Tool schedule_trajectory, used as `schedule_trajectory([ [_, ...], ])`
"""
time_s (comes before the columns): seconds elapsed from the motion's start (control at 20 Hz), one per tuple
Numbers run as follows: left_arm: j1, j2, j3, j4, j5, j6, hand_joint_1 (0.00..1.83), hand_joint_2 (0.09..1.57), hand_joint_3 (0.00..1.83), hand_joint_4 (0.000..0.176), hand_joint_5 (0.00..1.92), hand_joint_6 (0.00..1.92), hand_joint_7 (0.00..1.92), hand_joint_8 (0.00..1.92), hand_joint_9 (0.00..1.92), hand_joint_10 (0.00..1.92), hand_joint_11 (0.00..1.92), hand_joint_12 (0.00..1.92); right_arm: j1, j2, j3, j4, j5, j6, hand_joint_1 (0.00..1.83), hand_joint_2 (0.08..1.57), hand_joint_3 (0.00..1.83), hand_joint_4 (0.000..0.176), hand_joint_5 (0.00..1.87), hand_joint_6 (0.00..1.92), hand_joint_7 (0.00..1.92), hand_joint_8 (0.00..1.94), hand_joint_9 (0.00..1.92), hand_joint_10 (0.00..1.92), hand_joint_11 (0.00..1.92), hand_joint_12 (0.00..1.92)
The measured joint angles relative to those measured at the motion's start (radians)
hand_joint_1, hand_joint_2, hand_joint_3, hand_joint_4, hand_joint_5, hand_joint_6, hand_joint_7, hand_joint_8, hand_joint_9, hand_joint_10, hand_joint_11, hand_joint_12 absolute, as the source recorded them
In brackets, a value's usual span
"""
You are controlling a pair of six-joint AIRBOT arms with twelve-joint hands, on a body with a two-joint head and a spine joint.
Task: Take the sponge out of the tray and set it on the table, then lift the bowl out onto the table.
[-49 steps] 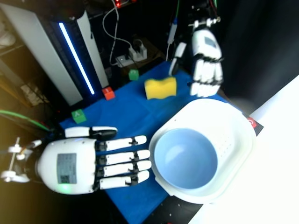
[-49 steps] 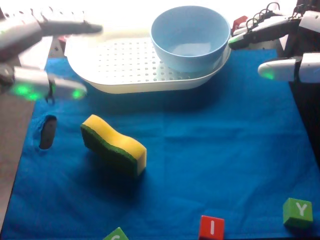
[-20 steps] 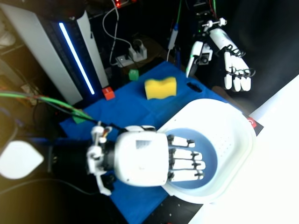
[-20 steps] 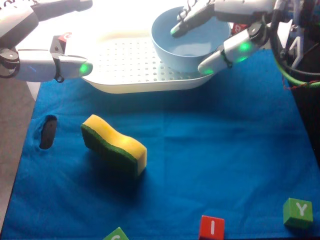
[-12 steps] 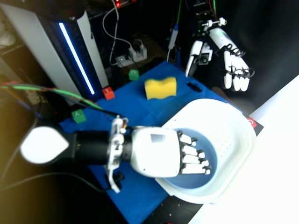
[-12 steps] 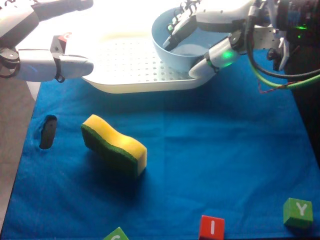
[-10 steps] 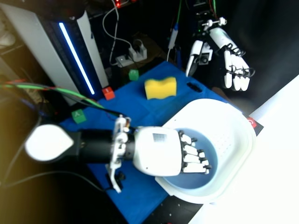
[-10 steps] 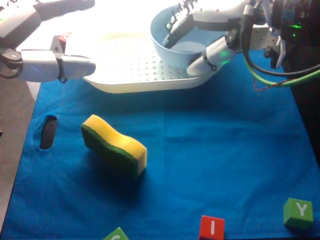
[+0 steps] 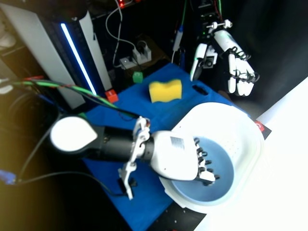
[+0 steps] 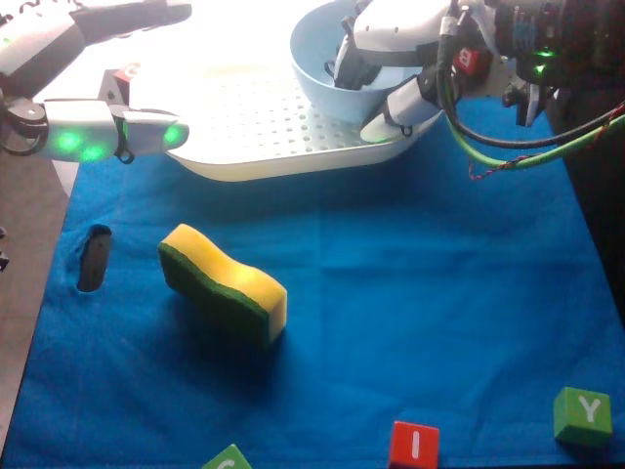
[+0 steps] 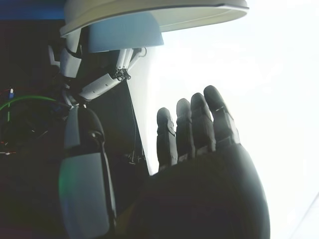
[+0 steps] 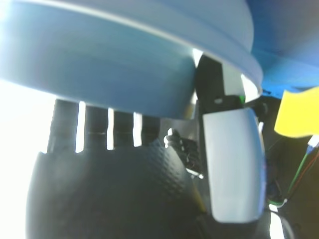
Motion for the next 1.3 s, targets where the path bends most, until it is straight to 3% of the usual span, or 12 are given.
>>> schedule_trajectory([
  [0.1,0.0,0.0,0.0,0.0,-0.005,-0.005,0.8,0.98,0.0,0.079,0.41,0.0,0.37,0.0,0.32,0.01,0.0,0.92,0.0,-0.001,0.0,0.001,-0.005,0.0,1.03,1.2,0.0,0.0,0.83,1.2,1.22,0.4,1.01,1.23,0.89,1.65],
  [0.15,0.0,0.0,0.0,0.0,-0.005,-0.005,0.79,0.99,0.0,0.075,0.42,0.0,0.38,0.0,0.33,0.01,0.0,0.9,0.0,-0.002,0.0,0.002,-0.006,0.0,0.77,1.3,0.0,0.0,1.04,0.55,1.1,1.31,1.1,1.74,1.11,1.9],
  [0.2,0.0,0.0,0.0,0.0,-0.005,-0.005,0.79,0.99,0.0,0.072,0.42,0.0,0.38,0.0,0.32,0.0,0.0,0.92,0.0,-0.003,0.0,-0.002,-0.007,-0.001,0.69,1.36,0.0,0.0,0.97,1.16,1.11,1.82,1.21,1.88,1.24,1.92],
  [0.25,0.0,0.0,0.0,0.0,-0.005,-0.007,0.79,0.99,0.0,0.072,0.42,0.0,0.38,0.0,0.32,0.0,0.0,0.92,0.0,-0.006,0.0,-0.003,-0.008,-0.001,0.69,1.36,0.0,0.0,0.97,1.16,1.11,1.82,1.21,1.88,1.24,1.92],
  [0.35,0.0,0.0,0.0,0.001,-0.005,-0.007,0.78,0.99,0.0,0.079,0.42,0.0,0.38,0.0,0.32,0.0,0.0,0.88,0.001,-0.012,0.0,-0.004,-0.004,-0.001,0.84,1.35,0.0,0.0,0.97,1.81,1.27,1.94,1.38,1.92,1.39,1.92],
  [0.45,0.0,0.0,0.0,0.0,-0.005,-0.007,0.78,0.99,0.0,0.07,0.42,0.0,0.38,0.0,0.33,0.0,0.0,0.91,0.001,-0.012,-0.003,-0.01,-0.002,-0.001,0.62,1.46,0.02,0.0,0.97,1.9,1.29,1.88,1.3,1.85,1.11,1.92],
  [0.6,0.002,0.0,0.0,0.002,-0.009,-0.007,0.77,1.0,0.0,0.058,0.42,0.0,0.39,0.0,0.33,0.01,0.0,0.91,0.001,-0.012,-0.003,-0.009,0.0,-0.001,0.47,1.49,0.01,0.0,1.03,1.92,1.26,1.94,1.27,1.91,1.11,1.92],
  [0.9,0.009,0.0,0.0,0.002,-0.014,-0.01,0.79,1.01,0.0,0.067,0.43,0.0,0.4,0.0,0.35,0.01,0.0,0.95,0.026,-0.012,-0.003,0.04,0.078,-0.001,0.41,1.57,0.05,0.0,1.27,1.92,1.56,1.94,1.66,1.92,1.68,1.92],
  [1.1,0.017,0.0,0.0,-0.004,-0.022,-0.013,0.78,1.02,0.0,0.073,0.44,0.0,0.41,0.0,0.35,0.0,0.0,0.94,0.064,0.01,-0.007,0.108,0.159,-0.001,0.47,1.57,0.03,0.0,1.31,1.92,1.56,1.94,1.67,1.92,1.61,1.92],
  [1.15,0.02,0.0,0.0,-0.007,-0.023,-0.014,0.76,1.02,0.0,0.077,0.43,0.0,0.41,0.0,0.35,0.0,0.0,0.91,0.064,0.02,-0.009,0.116,0.175,-0.001,0.49,1.57,0.01,0.144,1.28,1.92,1.56,1.94,1.68,1.92,1.67,1.92],
  [1.2,0.024,0.0,0.0,-0.006,-0.025,-0.014,0.75,1.02,0.0,0.081,0.43,0.0,0.41,0.0,0.34,0.0,0.0,0.91,0.063,0.037,-0.024,0.12,0.177,-0.001,0.54,1.57,0.01,0.17,1.26,1.92,1.55,1.94,1.68,1.92,1.67,1.92],
  [1.3,0.024,0.0,0.0,-0.006,-0.026,-0.015,0.76,1.02,0.0,0.079,0.43,0.0,0.4,0.0,0.35,0.0,0.0,0.93,0.063,0.06,-0.038,0.141,0.186,-0.002,0.57,1.57,0.0,0.176,1.23,1.92,1.53,1.94,1.66,1.92,1.63,1.92],
])
